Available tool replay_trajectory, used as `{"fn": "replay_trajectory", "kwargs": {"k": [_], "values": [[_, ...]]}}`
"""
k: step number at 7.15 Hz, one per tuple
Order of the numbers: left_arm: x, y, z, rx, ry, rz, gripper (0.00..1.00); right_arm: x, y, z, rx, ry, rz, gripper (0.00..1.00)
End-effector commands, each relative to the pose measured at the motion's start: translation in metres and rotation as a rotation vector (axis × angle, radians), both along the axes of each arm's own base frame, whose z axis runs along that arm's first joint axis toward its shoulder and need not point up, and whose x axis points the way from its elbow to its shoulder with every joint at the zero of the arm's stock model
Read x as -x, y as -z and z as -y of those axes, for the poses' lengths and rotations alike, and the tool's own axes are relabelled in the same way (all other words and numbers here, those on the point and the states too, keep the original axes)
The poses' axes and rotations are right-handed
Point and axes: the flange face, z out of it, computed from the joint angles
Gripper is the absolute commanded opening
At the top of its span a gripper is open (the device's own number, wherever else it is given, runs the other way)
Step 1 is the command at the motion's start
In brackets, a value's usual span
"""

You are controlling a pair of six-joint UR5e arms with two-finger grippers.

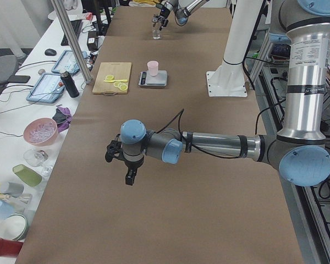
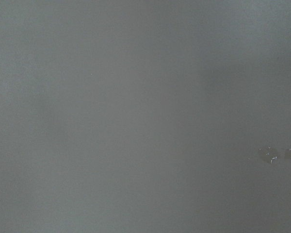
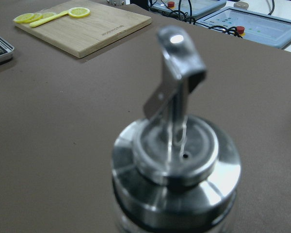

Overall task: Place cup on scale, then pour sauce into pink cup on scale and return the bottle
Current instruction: 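Open the right gripper and raise it off the bottle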

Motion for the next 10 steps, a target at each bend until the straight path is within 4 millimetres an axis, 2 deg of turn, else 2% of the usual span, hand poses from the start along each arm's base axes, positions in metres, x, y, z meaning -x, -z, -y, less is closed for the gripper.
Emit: {"fn": "replay_trajectory", "kwargs": {"k": [1, 3, 5, 7, 8, 9, 10], "values": [[0.000, -0.002, -0.001, 0.004, 0.000, 0.000, 0.99, -0.015, -0.008, -0.019, 0.019, 0.018, -0.005, 1.00], [0.000, -0.004, -0.003, 0.007, 0.000, 0.002, 0.99, -0.043, -0.012, -0.040, 0.036, 0.033, -0.002, 1.00], [0.000, -0.004, -0.003, 0.007, 0.000, 0.002, 0.99, -0.081, -0.014, -0.045, 0.071, 0.064, 0.014, 1.00], [0.000, -0.004, -0.003, 0.007, 0.000, 0.002, 0.99, -0.134, -0.010, -0.037, 0.188, 0.084, 0.040, 1.00], [0.000, -0.004, -0.003, 0.007, 0.000, 0.002, 0.99, -0.147, -0.009, -0.030, 0.255, 0.060, 0.040, 1.00], [0.000, -0.004, -0.003, 0.007, 0.000, 0.002, 0.99, -0.152, -0.009, -0.020, 0.358, 0.067, 0.045, 1.00], [0.000, -0.004, -0.003, 0.007, 0.000, 0.002, 0.99, -0.167, 0.001, 0.005, 0.460, 0.038, 0.056, 1.00]]}}
